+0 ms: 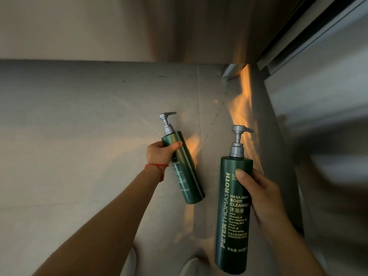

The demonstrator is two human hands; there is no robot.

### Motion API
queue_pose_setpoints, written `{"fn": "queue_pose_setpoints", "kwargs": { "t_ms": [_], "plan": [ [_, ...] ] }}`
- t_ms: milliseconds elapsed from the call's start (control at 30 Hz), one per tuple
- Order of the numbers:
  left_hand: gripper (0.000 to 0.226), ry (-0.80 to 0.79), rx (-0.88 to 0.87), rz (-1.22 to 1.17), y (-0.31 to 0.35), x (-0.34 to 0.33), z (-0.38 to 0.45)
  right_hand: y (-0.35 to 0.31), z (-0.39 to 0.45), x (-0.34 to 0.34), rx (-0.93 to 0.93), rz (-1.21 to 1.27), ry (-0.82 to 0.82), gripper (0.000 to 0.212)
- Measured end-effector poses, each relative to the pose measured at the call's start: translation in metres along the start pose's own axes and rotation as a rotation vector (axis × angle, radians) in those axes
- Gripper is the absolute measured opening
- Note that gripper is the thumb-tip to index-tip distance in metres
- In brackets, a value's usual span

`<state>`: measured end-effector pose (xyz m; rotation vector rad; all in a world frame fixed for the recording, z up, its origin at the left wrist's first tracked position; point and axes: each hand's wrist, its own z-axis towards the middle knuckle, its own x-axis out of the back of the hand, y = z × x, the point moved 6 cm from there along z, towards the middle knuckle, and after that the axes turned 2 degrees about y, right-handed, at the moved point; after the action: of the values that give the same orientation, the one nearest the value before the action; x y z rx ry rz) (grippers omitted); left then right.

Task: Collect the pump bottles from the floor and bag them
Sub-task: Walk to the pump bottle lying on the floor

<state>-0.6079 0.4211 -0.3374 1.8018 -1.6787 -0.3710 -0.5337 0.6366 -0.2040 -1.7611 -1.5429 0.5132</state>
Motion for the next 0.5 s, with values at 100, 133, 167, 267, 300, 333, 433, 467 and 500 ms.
{"fn": "queue_pose_setpoints", "kwargs": {
  "t_ms": [100, 133, 167, 267, 300, 333, 433, 467, 500],
  "plan": [
    [0.014, -0.103, -0.031, -0.163, 0.014, 0.019, -0.029, -0.016, -0.014, -0.006, -0.005, -0.012, -0.020, 0.041],
    [0.014, -0.125, -0.046, -0.183, 0.021, 0.029, -0.042, -0.023, -0.021, -0.009, -0.008, -0.018, -0.028, 0.043],
    [0.013, -0.143, -0.057, -0.190, 0.028, 0.040, -0.057, -0.032, -0.030, -0.012, -0.007, -0.021, -0.034, 0.044],
    [0.012, -0.162, -0.043, -0.180, 0.048, 0.077, -0.105, -0.062, -0.062, -0.021, -0.017, -0.020, -0.028, 0.047],
    [0.011, -0.156, -0.034, -0.177, 0.056, 0.090, -0.122, -0.073, -0.074, -0.023, -0.020, -0.023, -0.024, 0.047],
    [0.010, -0.148, -0.027, -0.178, 0.064, 0.103, -0.137, -0.085, -0.086, -0.026, -0.020, -0.022, -0.022, 0.047],
    [0.009, -0.115, -0.026, -0.191, 0.096, 0.142, -0.183, -0.125, -0.124, -0.032, -0.020, -0.024, -0.018, 0.043],
    [0.009, -0.101, -0.031, -0.199, 0.108, 0.154, -0.198, -0.139, -0.137, -0.033, -0.018, -0.028, -0.021, 0.044],
    [0.009, -0.089, -0.040, -0.210, 0.122, 0.167, -0.213, -0.155, -0.150, -0.034, -0.015, -0.033, -0.025, 0.045]
  ]
}}
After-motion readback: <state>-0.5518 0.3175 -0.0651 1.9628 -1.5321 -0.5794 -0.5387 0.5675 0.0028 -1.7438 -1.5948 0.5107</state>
